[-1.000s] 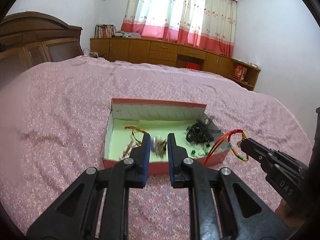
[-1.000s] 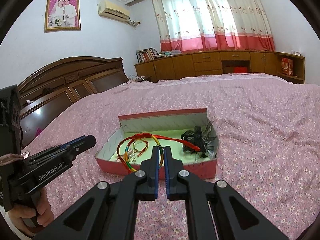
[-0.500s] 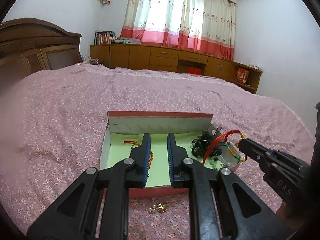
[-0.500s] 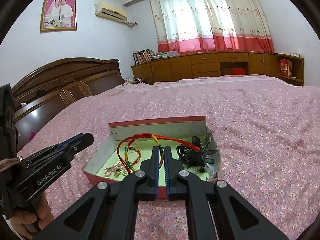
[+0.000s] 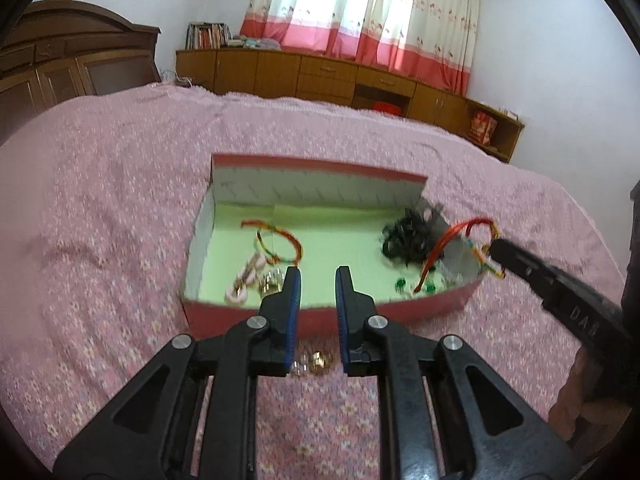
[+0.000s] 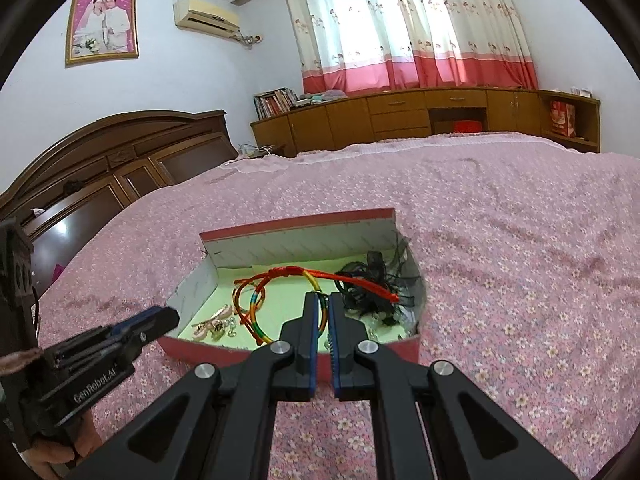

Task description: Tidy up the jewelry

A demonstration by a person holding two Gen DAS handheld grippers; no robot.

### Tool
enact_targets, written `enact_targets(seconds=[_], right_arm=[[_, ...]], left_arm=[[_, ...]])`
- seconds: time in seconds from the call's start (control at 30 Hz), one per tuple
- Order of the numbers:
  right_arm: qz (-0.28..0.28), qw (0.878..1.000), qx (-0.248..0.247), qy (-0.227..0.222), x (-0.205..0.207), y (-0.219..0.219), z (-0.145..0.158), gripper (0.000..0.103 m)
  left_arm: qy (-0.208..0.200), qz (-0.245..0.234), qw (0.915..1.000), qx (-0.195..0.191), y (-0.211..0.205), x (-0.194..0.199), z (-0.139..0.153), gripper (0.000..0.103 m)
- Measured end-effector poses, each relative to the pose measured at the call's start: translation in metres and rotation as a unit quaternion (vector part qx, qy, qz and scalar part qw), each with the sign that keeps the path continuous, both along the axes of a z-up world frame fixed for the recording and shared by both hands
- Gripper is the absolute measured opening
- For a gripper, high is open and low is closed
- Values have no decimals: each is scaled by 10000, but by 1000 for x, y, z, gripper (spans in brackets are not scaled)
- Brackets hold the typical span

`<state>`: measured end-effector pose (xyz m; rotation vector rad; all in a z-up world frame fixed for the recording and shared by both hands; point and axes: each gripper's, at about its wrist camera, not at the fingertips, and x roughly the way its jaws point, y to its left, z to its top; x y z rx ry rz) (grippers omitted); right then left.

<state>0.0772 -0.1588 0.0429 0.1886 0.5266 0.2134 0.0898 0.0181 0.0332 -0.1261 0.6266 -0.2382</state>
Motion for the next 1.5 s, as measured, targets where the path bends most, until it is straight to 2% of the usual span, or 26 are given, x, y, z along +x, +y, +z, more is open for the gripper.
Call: enact_targets(seconds=[0.1,0.17,0.47,0.93,1.03,1.07,1.23,1.3,1.5], right_arm=[[-21,10000,37,36,-6,-3,-2,6],[-22,10000,45,56,-10,-4,-3,6],[-79,9997,150,161,-20,-14,-9,6],[-104,9990,333,290,-21,-23,-20,6],[-98,9988,357,306,-21,-24,-22,6],[-101,9988,364,312,-21,-25,-22,6],[-114,9986,383,342,-21,-27,-24,6],[-115,9987,376,334,-22,-27,-24,6],[-105,9989,338,313,-24,-25,-22,6]], left_arm=[[205,-68,9998,25,-2,-3,-9,12],[308,-87,9995,31,-2,-6,-14,18],[886,-204,9956,234,-11,-1,-45,32],[1180,-142,9909,639,-26,15,-72,33],[1173,-117,9908,668,-27,17,-74,30],[1165,-119,9909,657,-27,16,-73,25],[1133,-132,9923,493,-22,14,-71,15],[1110,-148,9928,421,-19,11,-69,6],[1041,-181,9938,344,-16,2,-62,6]])
